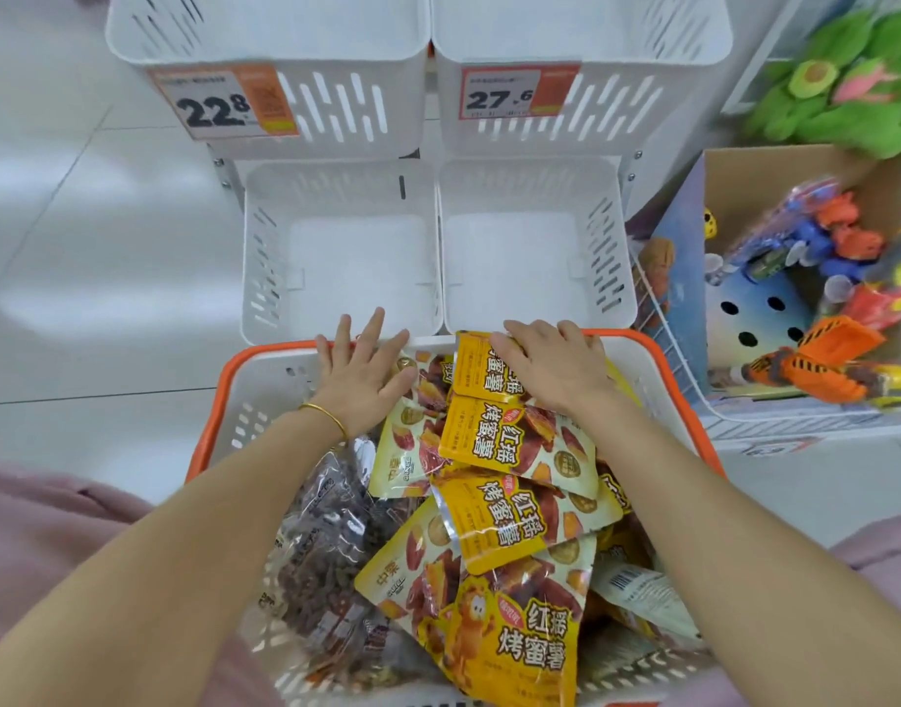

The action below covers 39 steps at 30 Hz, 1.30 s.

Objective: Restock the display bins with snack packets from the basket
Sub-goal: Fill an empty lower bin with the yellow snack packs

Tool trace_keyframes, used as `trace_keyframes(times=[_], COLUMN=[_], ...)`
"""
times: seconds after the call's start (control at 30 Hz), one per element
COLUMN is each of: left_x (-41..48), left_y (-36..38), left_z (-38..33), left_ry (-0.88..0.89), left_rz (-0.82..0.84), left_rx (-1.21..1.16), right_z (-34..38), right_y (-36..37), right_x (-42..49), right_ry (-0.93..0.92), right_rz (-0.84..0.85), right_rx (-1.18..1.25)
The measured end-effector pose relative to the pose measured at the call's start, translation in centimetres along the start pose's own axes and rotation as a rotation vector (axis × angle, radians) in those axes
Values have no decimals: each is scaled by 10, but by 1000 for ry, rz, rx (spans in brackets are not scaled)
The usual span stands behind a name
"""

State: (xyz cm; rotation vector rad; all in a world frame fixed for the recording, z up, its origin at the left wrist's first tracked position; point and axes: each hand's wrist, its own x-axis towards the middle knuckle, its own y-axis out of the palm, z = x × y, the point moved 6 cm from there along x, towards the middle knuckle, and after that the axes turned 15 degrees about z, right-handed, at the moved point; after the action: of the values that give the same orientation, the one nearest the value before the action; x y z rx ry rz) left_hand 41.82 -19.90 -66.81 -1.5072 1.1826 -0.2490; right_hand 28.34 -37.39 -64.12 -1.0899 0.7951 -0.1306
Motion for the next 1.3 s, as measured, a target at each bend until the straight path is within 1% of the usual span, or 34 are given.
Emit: trace_keyframes(times=[0.13, 0.2, 0.27, 0.3, 0.37, 0.43, 0.5, 0.57, 0.63, 0.7, 0.77, 0.87, 0.93, 1.1, 1.13, 1.2, 1.3], left_x=[1, -4, -12, -15, -18, -16, -12, -10, -11, -11, -9, -9, -10, -17, -20, -25, -33], left_y=[-12, -27, -40, -42, -35, -24, -21, -25, -29, -30, -30, -29, -29, -30, -32, -35, -39], left_z=[-6, -18, -46, -65, -97, -114, -118, -120, -123, -124, -121, -114, -111, -104, -103, -100, -93], left_ry=[-61, -67, 34, 108, 196, 191, 170, 163, 149, 100, 31, -42, -39, -12, -7, 1, 24], left_rz=[106, 59, -2, 21, 135, 199, 160, 86, 64, 93, 158, 280, 310, 309, 299, 274, 229], left_rx=[-15, -47, -88, -122, -164, -112, -55, -78, -119, -96, -45, -6, -2, -135, -158, -225, -360], right_z=[-2, -5, -11, -16, -33, -49, -57, -57, -55, -50, -42, -32, -28, -23, -22, -19, -15], right_y=[1, 1, 0, -3, -10, -11, -8, -9, -14, -13, -8, -2, -4, -3, -1, 2, 3], right_x=[-14, -24, -32, -36, -47, -61, -73, -82, -87, -90, -91, -92, -96, -111, -113, -114, -112], right_ry=[-26, -108, -160, -159, -64, 99, 193, 221, 239, 218, 155, 88, 88, 155, 167, 164, 154], right_rz=[45, 51, 45, 24, -61, -66, -13, 23, 56, 146, 231, 250, 263, 377, 384, 375, 325], right_rx=[35, 71, 140, 170, 211, 182, 120, 95, 80, 98, 202, 202, 157, 80, 106, 202, 225])
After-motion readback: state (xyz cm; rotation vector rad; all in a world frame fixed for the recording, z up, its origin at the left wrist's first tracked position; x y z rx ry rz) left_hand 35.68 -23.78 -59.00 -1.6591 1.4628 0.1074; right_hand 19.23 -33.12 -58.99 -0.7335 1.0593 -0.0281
